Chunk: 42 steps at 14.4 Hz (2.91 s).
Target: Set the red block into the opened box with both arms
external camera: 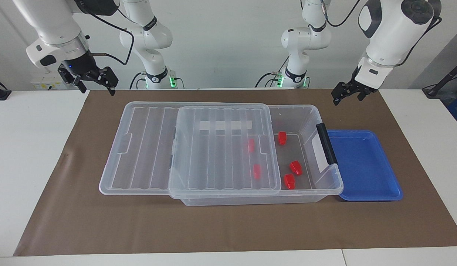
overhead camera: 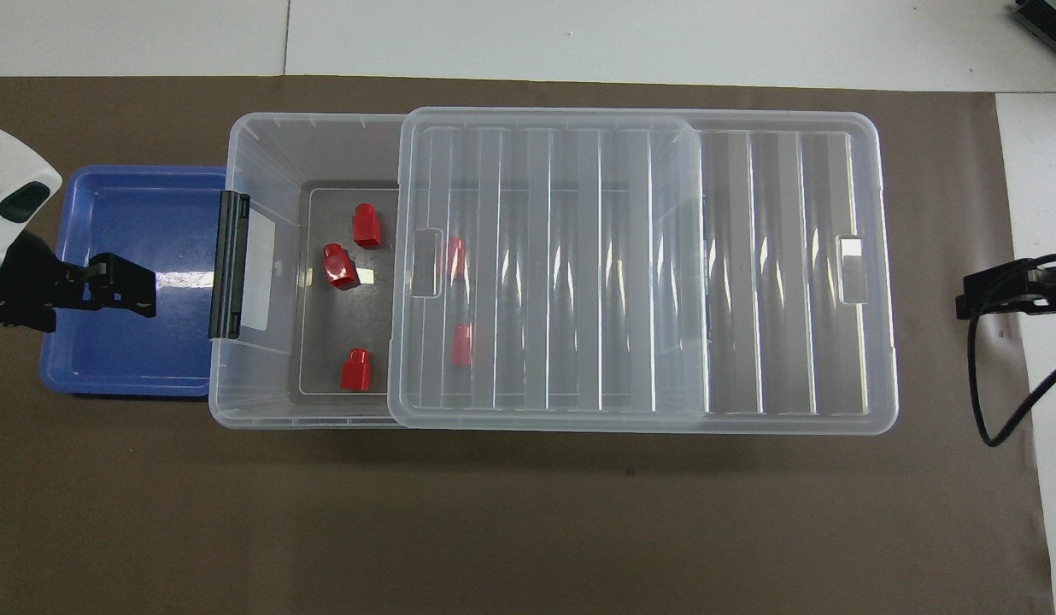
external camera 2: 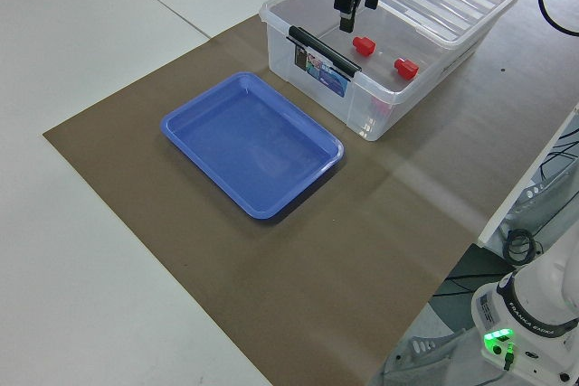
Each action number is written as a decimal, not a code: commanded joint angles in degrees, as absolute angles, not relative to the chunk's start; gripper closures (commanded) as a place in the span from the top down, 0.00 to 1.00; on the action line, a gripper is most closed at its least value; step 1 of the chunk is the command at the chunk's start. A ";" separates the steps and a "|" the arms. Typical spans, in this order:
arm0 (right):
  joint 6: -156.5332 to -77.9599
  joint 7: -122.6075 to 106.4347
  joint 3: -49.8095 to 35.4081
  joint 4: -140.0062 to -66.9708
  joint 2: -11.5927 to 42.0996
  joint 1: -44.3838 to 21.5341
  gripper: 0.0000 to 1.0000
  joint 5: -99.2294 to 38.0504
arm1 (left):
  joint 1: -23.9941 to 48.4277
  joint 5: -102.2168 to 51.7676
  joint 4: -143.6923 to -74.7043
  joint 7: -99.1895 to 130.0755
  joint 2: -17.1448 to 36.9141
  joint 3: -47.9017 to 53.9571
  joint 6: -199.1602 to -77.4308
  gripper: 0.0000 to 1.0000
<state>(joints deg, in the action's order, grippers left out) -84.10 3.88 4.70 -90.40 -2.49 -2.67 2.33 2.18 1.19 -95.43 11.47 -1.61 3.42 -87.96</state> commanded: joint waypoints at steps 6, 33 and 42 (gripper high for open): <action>-85.25 2.90 4.48 -92.02 -3.78 -1.76 1.00 0.79 | 1.93 -3.08 -97.21 11.78 -2.99 3.34 -96.50 1.00; -122.52 -25.40 3.78 -104.41 9.93 1.76 0.00 -14.33 | 1.93 -3.25 -97.38 12.04 -3.08 3.25 -96.42 1.00; -123.40 -15.30 3.78 -104.85 10.02 -6.06 0.00 -14.33 | 1.93 -3.25 -97.38 12.13 -2.99 3.25 -96.59 1.00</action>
<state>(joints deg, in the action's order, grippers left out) -122.37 -16.64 3.75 -104.86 9.54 -5.09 -12.62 2.18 -2.13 -95.57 11.69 -1.62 3.33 -95.21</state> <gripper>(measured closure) 0.991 0.000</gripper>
